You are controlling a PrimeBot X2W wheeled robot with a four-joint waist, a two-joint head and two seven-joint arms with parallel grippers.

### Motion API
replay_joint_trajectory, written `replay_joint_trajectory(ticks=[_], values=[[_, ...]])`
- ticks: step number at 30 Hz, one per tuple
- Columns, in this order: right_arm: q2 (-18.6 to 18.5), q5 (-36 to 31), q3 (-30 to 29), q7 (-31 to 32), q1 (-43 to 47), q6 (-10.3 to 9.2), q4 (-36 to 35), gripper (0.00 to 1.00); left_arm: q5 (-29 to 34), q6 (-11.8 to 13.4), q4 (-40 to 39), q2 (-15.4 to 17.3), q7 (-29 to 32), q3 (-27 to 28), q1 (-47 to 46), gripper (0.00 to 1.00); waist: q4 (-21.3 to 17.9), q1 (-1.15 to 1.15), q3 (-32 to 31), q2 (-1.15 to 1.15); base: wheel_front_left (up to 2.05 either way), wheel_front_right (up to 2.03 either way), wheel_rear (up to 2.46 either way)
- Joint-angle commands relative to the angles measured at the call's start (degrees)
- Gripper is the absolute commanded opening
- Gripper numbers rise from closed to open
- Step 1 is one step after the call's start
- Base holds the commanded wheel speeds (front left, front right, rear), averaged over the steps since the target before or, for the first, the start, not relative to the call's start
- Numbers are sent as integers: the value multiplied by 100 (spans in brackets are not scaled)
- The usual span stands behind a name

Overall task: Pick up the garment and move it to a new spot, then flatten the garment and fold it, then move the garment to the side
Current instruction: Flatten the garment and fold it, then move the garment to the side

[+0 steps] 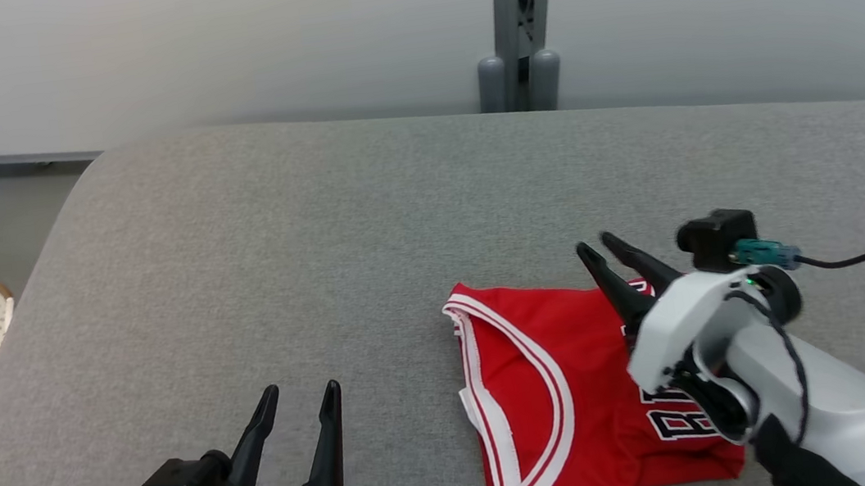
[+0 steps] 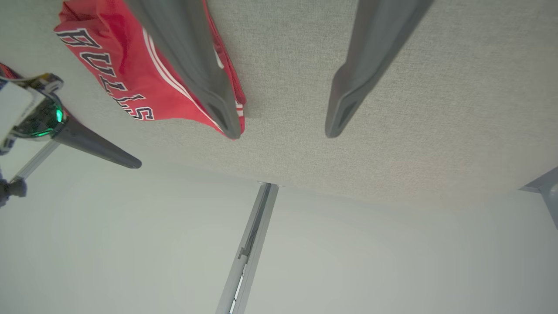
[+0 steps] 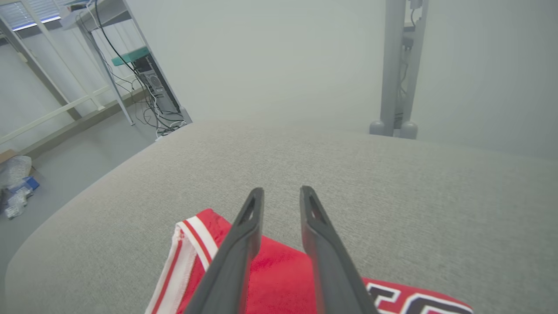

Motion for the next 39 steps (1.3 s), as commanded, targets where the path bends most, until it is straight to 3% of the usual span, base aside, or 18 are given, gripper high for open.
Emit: replay_joint_trajectory(ticks=[1, 2, 3, 10, 15, 26, 34, 36, 39], values=[[-156, 92, -50, 68, 161, 1, -37, 66, -2, 21, -19, 24, 7, 2, 46, 100, -143, 0, -82, 0, 0, 0, 0], [-266, 167, -73, 173, 201, 1, -96, 90, -10, 25, -23, 15, 8, -4, 56, 100, -183, 0, -98, 0, 0, 0, 0], [-399, 242, -74, 334, 248, 1, -161, 100, -15, 37, -25, 13, 8, -5, 68, 100, -223, 0, -112, 0, 0, 0, 0], [-1376, 842, -37, 1676, 536, 1, -853, 100, -34, 26, -11, -42, -20, -50, 77, 100, -370, 0, -106, 0, 0, 0, 0], [-1766, 1399, -145, 2508, 758, 1, -1245, 100, -35, -47, 40, -80, -39, -79, -1, 100, -295, 0, -33, 0, 0, 0, 0], [-2071, 1979, -224, 3600, 1073, 1, -1340, 100, 2, -82, 116, -117, -70, -92, -112, 100, 96, 0, 137, 0, 0, 0, 0], [-1952, 2038, -240, 3924, 1133, 0, -1040, 100, -12, -102, 157, -122, -98, -82, -119, 100, 234, 0, 167, 0, 0, 0, 0], [-1894, 1979, -269, 3801, 1069, 0, -1003, 43, -7, -99, 162, -120, -106, -87, -118, 100, 238, 0, 165, 0, 0, 0, 0], [-1859, 1891, -256, 3676, 967, 1, -1022, 0, -7, -84, 166, -107, -116, -84, -99, 100, 208, 0, 150, 0, 0, 0, 0]])
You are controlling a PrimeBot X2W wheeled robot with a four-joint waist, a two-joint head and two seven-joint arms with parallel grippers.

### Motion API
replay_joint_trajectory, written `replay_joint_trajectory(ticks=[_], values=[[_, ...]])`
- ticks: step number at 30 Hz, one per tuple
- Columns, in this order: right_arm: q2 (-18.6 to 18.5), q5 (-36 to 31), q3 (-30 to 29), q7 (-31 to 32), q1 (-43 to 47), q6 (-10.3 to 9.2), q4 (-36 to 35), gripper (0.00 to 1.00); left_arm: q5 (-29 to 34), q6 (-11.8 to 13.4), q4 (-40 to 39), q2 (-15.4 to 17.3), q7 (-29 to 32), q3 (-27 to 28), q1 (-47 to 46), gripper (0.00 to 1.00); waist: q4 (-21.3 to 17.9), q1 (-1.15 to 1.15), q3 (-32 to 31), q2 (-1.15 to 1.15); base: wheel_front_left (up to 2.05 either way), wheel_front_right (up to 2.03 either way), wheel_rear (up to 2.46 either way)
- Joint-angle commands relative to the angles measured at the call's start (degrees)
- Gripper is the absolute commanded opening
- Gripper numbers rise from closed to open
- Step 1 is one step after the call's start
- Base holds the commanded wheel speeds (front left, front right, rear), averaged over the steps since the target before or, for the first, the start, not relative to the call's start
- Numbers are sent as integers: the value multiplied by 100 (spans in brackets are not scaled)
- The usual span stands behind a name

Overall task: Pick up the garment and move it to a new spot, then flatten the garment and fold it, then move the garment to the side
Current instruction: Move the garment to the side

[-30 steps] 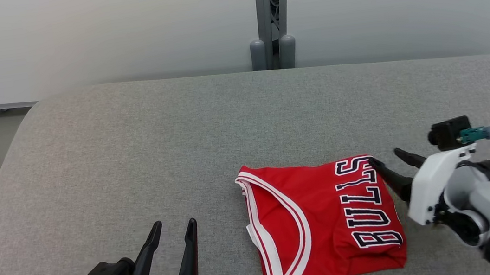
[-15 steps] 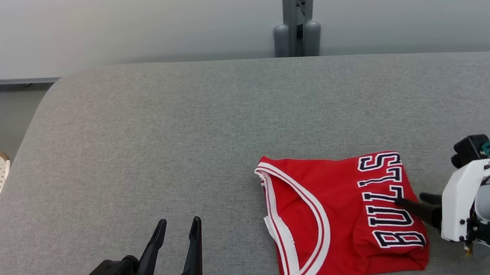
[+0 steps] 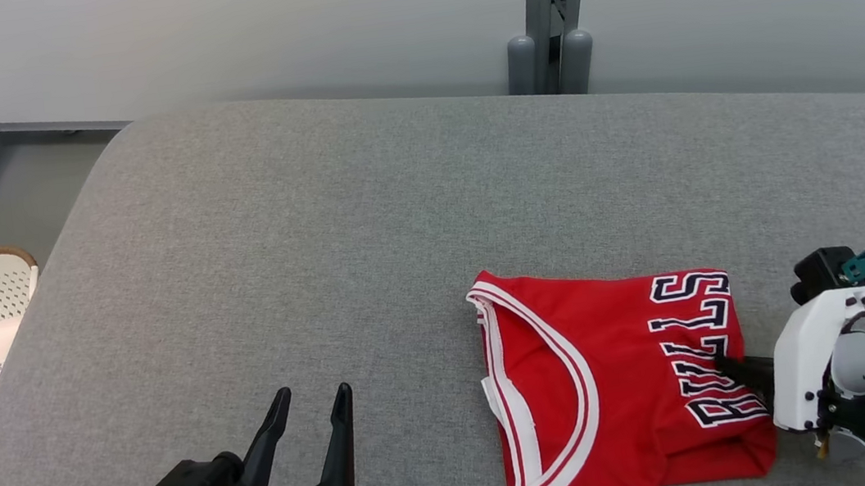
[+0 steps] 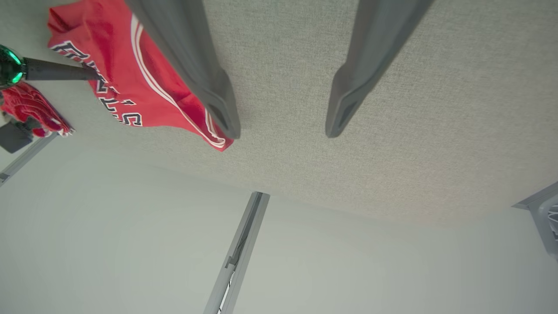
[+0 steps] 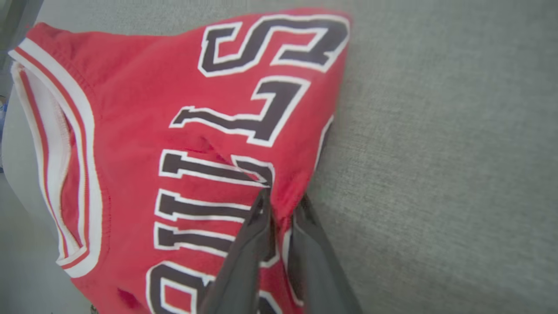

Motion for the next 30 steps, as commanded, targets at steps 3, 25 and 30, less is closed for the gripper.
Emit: replay_joint_trajectory(ticks=[3, 25, 30], values=[[-49, -144, 16, -206, -163, 1, -50, 0, 14, 18, 14, 46, -37, 17, -17, 100, -114, 0, -48, 0, 0, 0, 0], [-659, -1357, -299, 79, -1448, 0, -221, 0, 173, 28, -245, 87, -72, -3, -167, 100, -1959, 0, 2, 0, 0, 0, 0], [-551, -1622, -451, 99, -1589, 0, -247, 0, 240, 16, -278, 113, -74, 42, -332, 100, -2540, 0, 159, 0, 0, 0, 0]])
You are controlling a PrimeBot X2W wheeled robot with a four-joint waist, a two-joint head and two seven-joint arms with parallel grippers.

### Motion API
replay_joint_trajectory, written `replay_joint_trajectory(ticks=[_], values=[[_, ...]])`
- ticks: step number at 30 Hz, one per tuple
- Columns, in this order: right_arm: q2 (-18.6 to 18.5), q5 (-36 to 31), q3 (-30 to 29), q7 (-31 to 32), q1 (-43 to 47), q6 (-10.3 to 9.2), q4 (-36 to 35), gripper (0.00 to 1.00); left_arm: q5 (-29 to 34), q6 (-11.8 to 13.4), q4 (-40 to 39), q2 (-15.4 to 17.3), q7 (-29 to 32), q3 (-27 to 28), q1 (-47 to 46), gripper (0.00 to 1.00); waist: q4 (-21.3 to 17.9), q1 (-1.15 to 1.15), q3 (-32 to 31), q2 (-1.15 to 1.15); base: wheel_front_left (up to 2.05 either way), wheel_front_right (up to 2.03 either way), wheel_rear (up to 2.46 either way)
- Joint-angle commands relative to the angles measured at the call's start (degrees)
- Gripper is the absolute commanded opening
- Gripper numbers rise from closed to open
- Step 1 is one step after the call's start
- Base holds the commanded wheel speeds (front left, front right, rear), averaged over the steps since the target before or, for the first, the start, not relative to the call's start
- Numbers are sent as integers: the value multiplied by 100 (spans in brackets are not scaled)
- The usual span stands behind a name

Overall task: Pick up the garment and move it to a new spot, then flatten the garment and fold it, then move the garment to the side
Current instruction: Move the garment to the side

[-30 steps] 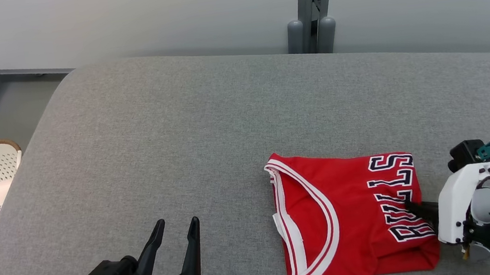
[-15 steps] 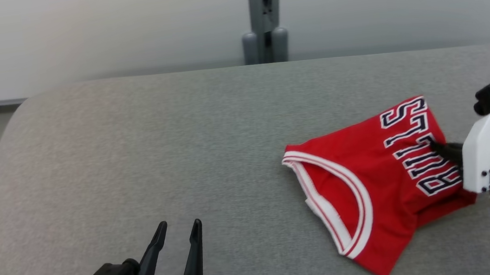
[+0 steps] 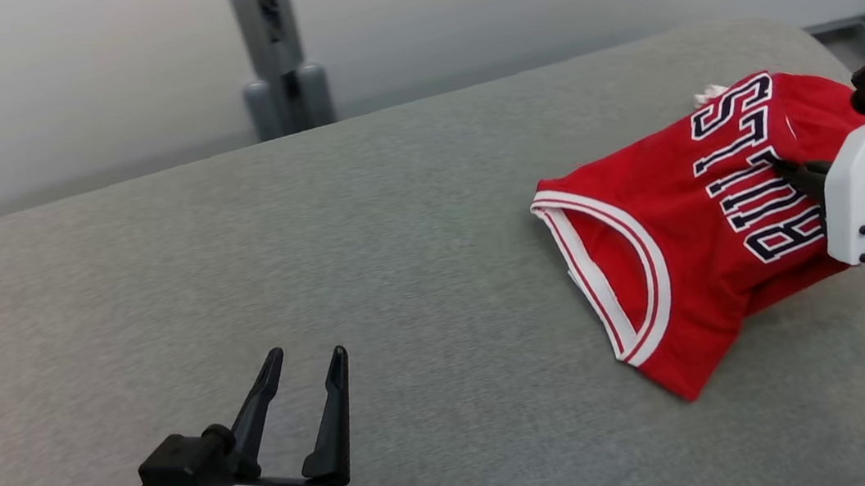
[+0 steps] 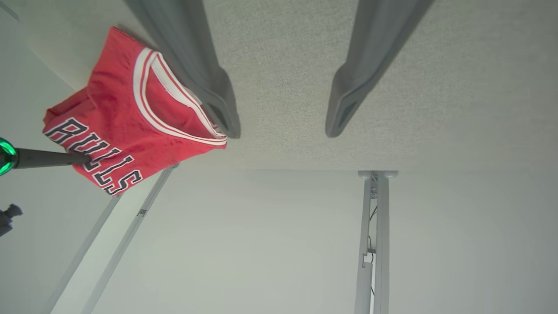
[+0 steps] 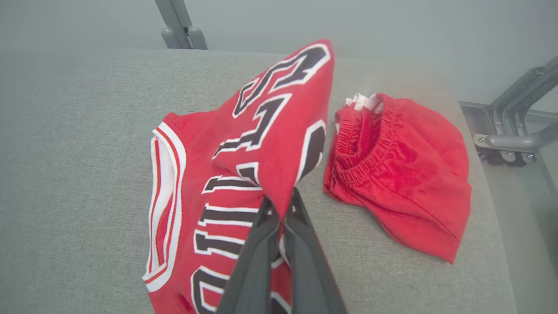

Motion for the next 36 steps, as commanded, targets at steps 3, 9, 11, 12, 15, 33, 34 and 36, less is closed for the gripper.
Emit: replay_joint_trajectory(ticks=[3, 9, 11, 12, 15, 33, 34, 36], values=[[91, -112, -116, -54, -101, -1, -21, 0, 60, -17, -7, 42, 8, 24, -168, 100, -532, 0, 229, 0, 0, 0, 0], [358, -312, -284, -132, -203, -1, -1, 0, 99, -2, 4, 92, 42, 45, -300, 100, -796, 0, 399, 0, 0, 0, 0], [457, -382, -330, -151, -238, -1, 18, 0, 107, -7, 6, 99, 56, 41, -343, 100, -808, 0, 434, 0, 0, 0, 0], [506, -414, -357, -146, -261, -1, 30, 0, 114, -12, 7, 101, 56, 35, -351, 100, -804, 0, 451, 0, 0, 0, 0], [636, -531, -473, -170, -400, -1, 82, 0, 109, -16, 37, 108, 66, 25, -362, 100, -756, 0, 479, 0, 0, 0, 0], [476, -1315, -1373, -21, -1406, -1, 1018, 0, 85, -12, 43, 99, -6, 88, -424, 100, -181, 0, 715, 0, 0, 0, 0], [447, -1353, -1447, -42, -1424, -1, 1096, 0, 86, -21, 37, 113, -9, 95, -427, 100, -169, 0, 740, 0, 0, 0, 0], [420, -1453, -1603, -117, -1441, -1, 1263, 0, 93, -27, 21, 129, -9, 96, -439, 100, -150, 0, 789, 0, 0, 0, 0]])
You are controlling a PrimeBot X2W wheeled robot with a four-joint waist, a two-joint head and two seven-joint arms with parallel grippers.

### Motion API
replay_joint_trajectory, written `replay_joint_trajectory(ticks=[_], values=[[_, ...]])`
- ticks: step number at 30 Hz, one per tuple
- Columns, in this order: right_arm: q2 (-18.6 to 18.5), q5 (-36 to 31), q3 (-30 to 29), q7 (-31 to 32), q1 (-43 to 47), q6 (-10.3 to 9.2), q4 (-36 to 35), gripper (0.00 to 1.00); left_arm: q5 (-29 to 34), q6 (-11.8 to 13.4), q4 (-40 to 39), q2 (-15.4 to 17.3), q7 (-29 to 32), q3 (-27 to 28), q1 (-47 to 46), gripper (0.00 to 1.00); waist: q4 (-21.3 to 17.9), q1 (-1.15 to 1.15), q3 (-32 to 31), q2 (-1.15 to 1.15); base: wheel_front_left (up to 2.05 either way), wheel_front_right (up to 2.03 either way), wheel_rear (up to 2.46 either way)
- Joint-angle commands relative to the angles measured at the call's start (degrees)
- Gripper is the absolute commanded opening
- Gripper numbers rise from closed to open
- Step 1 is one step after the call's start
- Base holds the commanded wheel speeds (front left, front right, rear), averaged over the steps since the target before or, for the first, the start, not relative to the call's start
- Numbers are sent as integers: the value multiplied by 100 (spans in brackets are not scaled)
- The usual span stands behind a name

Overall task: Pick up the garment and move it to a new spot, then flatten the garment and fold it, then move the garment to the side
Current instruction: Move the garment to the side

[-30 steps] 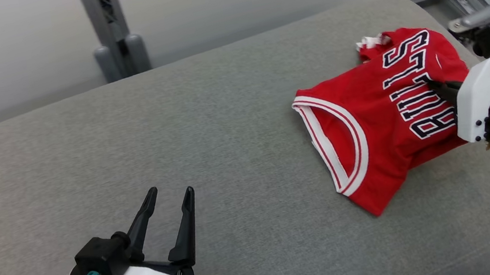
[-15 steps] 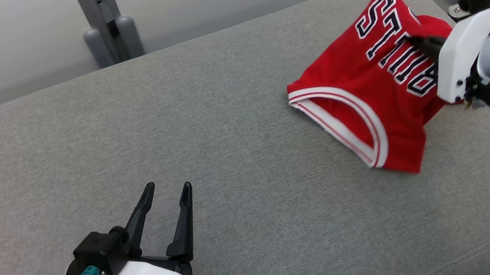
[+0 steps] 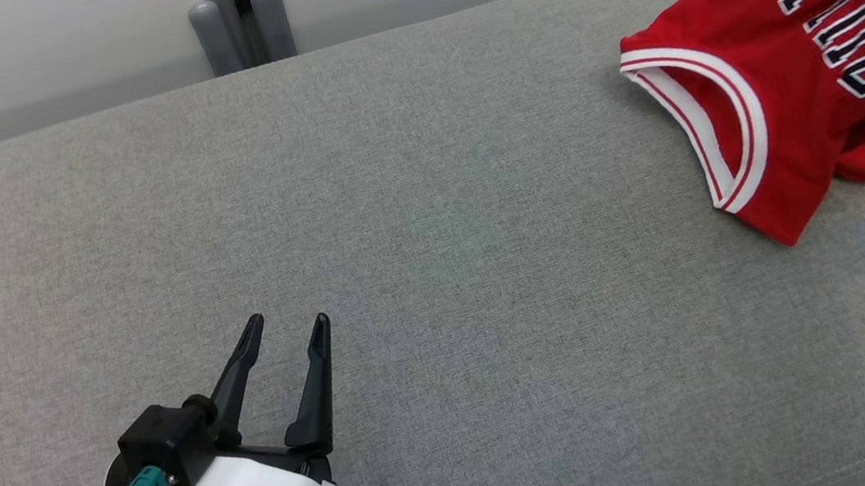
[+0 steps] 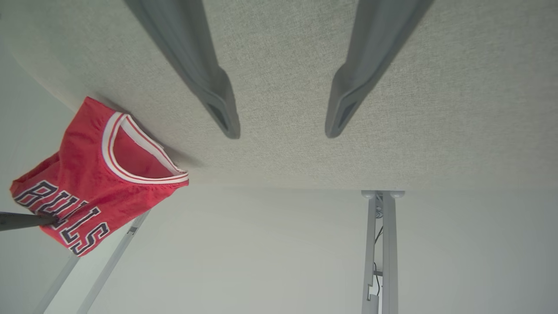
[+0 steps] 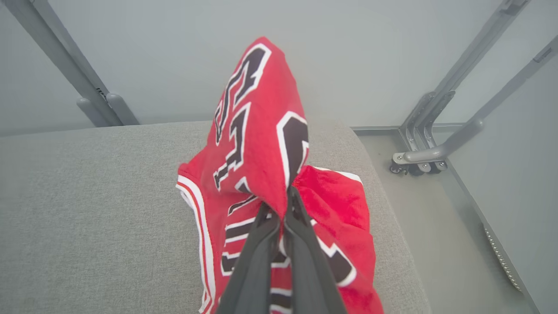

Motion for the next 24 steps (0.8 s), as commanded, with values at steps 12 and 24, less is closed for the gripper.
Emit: replay_joint_trajectory(ticks=[12, 24], values=[[-138, -1380, -982, -929, -373, -1, 1602, 0, 110, 31, -118, 112, 109, -45, -240, 100, 206, 0, 405, 0, 0, 0, 0], [-405, -3499, -1867, -1382, -774, -1, 2430, 0, 192, 104, -280, 219, 224, -86, -342, 100, 589, 0, 886, 0, 0, 0, 0]])
